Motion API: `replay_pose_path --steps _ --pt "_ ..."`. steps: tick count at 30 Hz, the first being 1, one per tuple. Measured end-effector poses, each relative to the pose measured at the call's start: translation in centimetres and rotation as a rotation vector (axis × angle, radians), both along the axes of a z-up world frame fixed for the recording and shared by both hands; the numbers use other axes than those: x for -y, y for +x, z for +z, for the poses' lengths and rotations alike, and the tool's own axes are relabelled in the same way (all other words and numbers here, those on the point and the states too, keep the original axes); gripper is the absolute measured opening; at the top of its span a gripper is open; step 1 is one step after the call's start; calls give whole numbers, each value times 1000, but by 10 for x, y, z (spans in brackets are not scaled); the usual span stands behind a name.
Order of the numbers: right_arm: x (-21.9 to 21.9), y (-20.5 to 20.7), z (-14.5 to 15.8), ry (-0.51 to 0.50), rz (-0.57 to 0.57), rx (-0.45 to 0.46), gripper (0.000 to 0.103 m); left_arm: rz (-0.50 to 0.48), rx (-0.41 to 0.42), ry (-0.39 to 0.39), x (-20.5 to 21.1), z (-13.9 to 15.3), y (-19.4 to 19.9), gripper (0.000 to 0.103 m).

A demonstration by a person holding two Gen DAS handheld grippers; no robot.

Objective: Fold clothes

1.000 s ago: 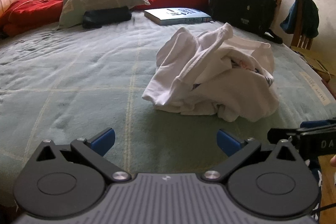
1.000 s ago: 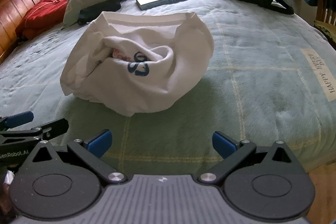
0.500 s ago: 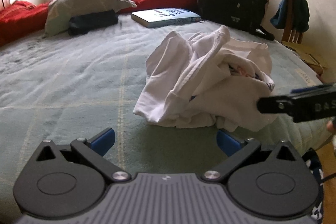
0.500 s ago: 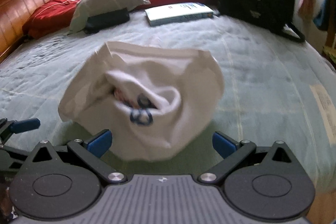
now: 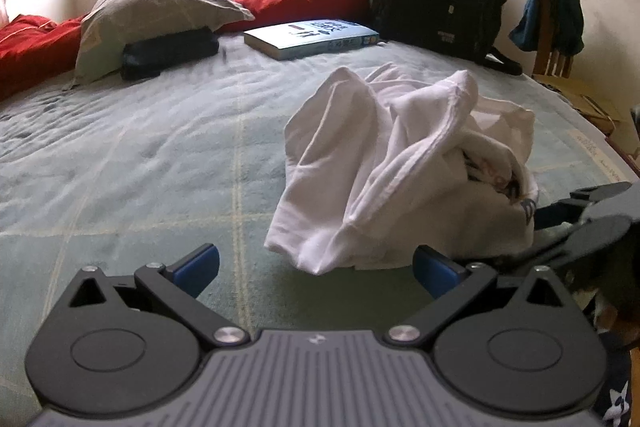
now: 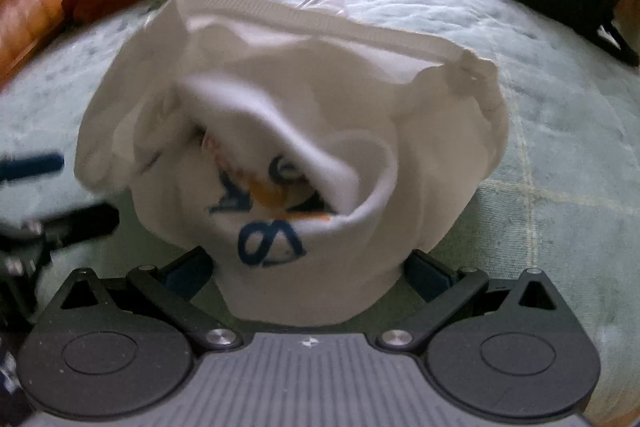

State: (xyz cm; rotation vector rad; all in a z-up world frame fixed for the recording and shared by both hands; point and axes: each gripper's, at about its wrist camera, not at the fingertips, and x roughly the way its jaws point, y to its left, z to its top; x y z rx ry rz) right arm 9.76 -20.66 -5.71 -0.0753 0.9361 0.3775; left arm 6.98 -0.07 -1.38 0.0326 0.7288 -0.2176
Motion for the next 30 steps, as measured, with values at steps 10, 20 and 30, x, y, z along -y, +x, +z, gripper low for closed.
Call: replay_pose_path --steps 10,20,30 --pt "20 -28 17 52 36 13 103 -101 34 113 14 9 -1 94" --pt "48 -67 42 121 57 123 96 -230 86 225 31 22 0 48" --pt "64 -63 34 116 81 187 90 -242 70 226 31 21 23 12"
